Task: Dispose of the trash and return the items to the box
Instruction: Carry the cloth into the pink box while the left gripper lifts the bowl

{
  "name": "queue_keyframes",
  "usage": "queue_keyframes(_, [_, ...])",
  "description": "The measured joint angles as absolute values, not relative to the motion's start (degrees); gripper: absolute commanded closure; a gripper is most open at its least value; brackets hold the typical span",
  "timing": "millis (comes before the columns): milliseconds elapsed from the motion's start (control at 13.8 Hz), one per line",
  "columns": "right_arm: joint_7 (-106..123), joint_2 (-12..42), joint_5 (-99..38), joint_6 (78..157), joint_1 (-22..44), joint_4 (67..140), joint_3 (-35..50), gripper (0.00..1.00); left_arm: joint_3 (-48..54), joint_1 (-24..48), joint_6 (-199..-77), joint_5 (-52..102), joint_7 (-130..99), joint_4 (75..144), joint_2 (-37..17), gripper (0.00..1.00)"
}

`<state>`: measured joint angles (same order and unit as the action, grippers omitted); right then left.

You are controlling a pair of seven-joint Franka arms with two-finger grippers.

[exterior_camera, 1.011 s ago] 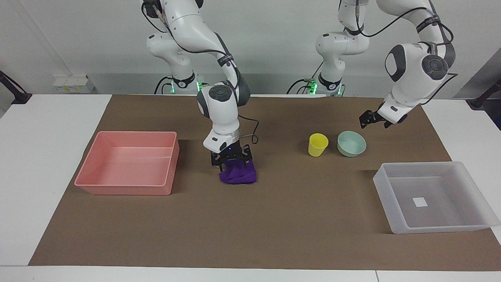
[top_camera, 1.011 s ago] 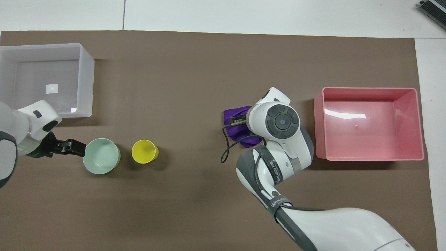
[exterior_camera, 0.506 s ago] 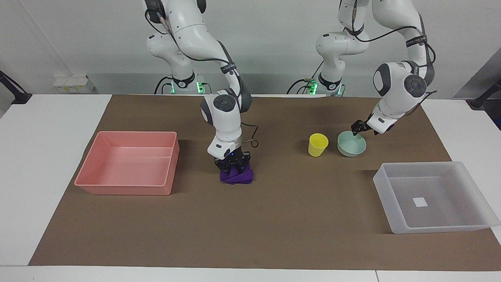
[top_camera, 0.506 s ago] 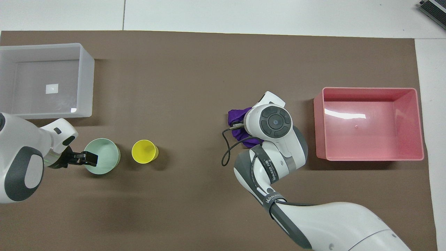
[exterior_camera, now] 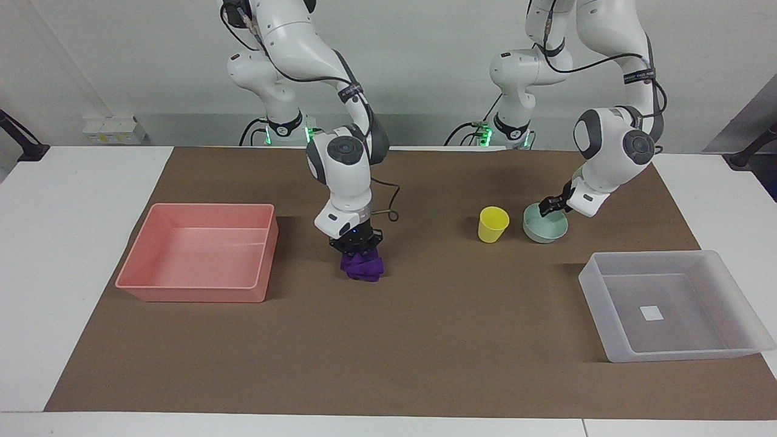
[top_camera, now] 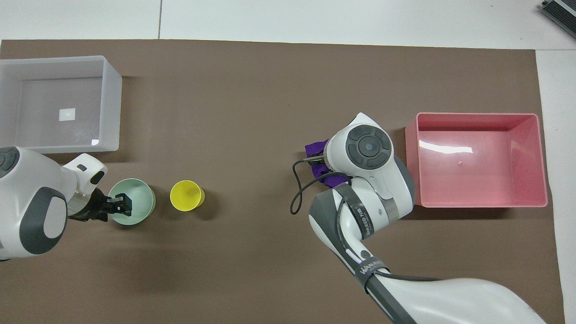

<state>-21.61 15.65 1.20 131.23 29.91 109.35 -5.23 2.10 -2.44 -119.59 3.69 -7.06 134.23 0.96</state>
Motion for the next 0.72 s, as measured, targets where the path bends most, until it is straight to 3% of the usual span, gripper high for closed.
queue_keyframes(72, [-21.62, 13.07, 1.22, 128.72, 29.08, 109.19, -5.36, 1.0, 2.1, -2.44, -119.65, 3.7, -7.1, 134.23, 0.84, 0.98])
queue_keyframes(144, [-21.62, 10.54, 1.35, 126.29, 27.88, 109.07, -5.43, 1.0, 2.1, -2.44, -119.66, 3.7, -7.11, 134.23, 0.83, 1.0])
queue_keyframes(433, [-18.35, 2.54, 3.8, 120.68, 19.38, 108.91, -5.52, 1.0, 2.36, -2.38, -118.08, 4.21, -7.13, 133.0, 1.65, 1.0])
queue_keyframes(722, [-2.81, 1.42, 3.82, 119.52, 7.99, 109.91, -5.68, 1.0, 2.37, -2.38, -109.41, 4.21, -7.13, 126.24, 2.71, 1.0])
